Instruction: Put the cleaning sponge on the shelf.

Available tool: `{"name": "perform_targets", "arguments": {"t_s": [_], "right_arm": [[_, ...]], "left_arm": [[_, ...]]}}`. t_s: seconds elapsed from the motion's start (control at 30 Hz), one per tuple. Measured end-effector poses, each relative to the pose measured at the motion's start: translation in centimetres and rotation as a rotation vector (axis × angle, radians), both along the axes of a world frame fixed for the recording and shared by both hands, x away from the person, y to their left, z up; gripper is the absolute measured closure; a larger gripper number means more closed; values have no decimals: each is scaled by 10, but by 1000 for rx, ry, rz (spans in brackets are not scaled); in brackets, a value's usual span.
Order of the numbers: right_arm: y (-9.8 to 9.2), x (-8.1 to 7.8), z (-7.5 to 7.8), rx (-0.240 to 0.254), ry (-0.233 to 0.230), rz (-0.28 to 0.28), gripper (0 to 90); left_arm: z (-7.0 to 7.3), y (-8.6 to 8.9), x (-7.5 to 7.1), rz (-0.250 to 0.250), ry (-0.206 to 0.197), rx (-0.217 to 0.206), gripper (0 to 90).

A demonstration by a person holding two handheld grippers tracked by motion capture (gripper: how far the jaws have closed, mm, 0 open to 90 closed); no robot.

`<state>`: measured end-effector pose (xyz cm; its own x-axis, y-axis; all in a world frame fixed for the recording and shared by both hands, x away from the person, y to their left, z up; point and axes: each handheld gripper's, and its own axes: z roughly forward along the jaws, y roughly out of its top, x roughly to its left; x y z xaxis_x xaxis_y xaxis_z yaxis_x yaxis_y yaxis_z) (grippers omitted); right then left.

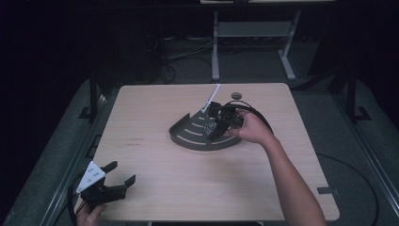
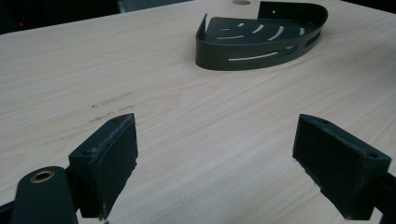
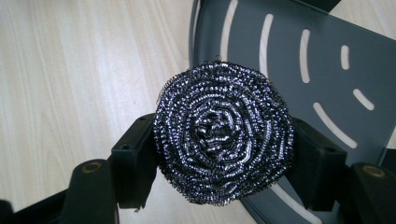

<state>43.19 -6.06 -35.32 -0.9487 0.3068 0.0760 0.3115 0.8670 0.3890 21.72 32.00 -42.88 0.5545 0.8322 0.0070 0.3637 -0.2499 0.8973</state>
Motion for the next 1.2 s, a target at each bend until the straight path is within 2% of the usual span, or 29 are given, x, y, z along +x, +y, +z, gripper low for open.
{"name": "perform_targets", "arguments": {"t_s": [0.13, 1.2], "right_arm": [[1, 5, -2, 9, 6, -11, 320], [13, 36, -44, -21, 51, -80, 319]], "left_arm": [[0, 1, 0, 0, 0, 1, 133], [1, 1, -1, 1, 0, -3, 133]]}}
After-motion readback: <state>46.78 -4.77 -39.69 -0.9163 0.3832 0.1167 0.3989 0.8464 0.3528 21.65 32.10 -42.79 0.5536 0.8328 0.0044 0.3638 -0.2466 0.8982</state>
